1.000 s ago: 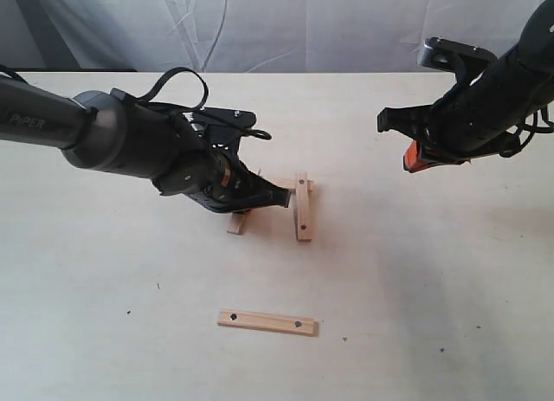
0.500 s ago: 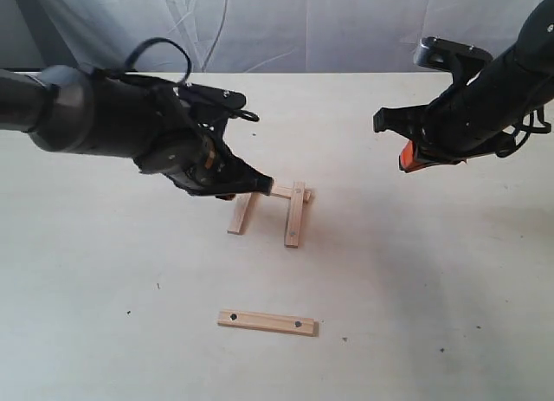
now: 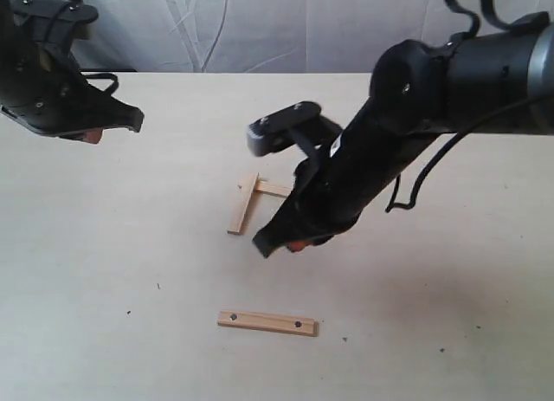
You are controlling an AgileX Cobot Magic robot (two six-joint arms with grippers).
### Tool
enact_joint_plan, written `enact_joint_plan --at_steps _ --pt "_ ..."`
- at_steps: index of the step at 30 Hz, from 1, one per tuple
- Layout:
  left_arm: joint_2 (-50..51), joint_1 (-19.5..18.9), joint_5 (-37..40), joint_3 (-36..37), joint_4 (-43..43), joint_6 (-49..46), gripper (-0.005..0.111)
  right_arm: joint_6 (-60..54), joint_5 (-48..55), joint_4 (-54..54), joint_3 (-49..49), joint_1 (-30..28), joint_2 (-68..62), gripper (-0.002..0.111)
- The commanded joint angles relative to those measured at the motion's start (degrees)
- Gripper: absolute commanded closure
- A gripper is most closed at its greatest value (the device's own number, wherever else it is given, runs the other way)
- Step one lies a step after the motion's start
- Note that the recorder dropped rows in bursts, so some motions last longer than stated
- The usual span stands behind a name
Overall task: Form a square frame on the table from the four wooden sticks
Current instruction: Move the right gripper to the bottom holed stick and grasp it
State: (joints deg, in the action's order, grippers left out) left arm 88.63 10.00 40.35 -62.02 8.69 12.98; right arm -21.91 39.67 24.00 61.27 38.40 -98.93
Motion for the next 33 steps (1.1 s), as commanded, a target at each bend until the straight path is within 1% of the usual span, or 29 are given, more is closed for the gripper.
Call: enact_joint_plan --at_steps 1,3,6,7,8,10,12,14,15,19,25,33 --pt "-3.7 -3.9 -1.1 2.8 -20.9 -18.0 0.107 -1.3 0.5 -3.0 -0.4 6.0 -0.4 0.108" --pt "-4.0 -4.1 -2.4 3.8 -24.4 -20.7 0.107 -1.8 0.4 -4.0 -0.4 7.8 -1.4 0.108" --pt "-4.0 -4.1 -2.6 3.9 -26.0 -21.1 0.107 -2.4 0.6 -6.3 -0.4 10.9 -3.0 0.108" --pt "-4.0 -4.1 -2.7 3.9 -25.8 -21.1 0.107 -2.4 0.6 -7.4 -0.4 12.0 -3.6 0.105" --pt "-4.0 -4.1 -2.9 3.9 -25.8 -21.1 0.107 -2.4 0.6 -8.5 -0.4 13.0 -4.0 0.101" --pt "-4.0 -4.1 -3.6 3.9 -25.8 -21.1 0.107 -2.4 0.6 -11.1 -0.3 14.8 -4.9 0.088" --pt "-4.0 -4.1 -4.6 3.9 -25.8 -21.1 0.107 -2.4 0.5 -13.9 -0.3 15.8 -6.0 0.070" --pt "-4.0 -4.1 -5.0 3.9 -25.8 -21.1 0.107 -2.4 0.5 -15.4 -0.3 16.0 -6.7 0.060" --pt "-4.0 -4.1 -5.2 3.9 -25.8 -21.1 0.107 -2.4 0.3 -15.8 -0.3 16.0 -7.4 0.059" --pt "-4.0 -4.1 -5.4 3.9 -26.2 -21.0 0.107 -2.4 -0.7 -16.5 -0.3 16.0 -10.0 0.063" --pt "-4.0 -4.1 -5.4 3.9 -26.2 -21.0 0.107 -2.4 -5.4 -17.8 -0.3 16.0 -12.0 0.063" --pt "-4.0 -4.1 -5.7 3.9 -26.2 -21.0 0.107 -2.4 -5.7 -19.1 -0.3 15.9 -13.1 0.063"
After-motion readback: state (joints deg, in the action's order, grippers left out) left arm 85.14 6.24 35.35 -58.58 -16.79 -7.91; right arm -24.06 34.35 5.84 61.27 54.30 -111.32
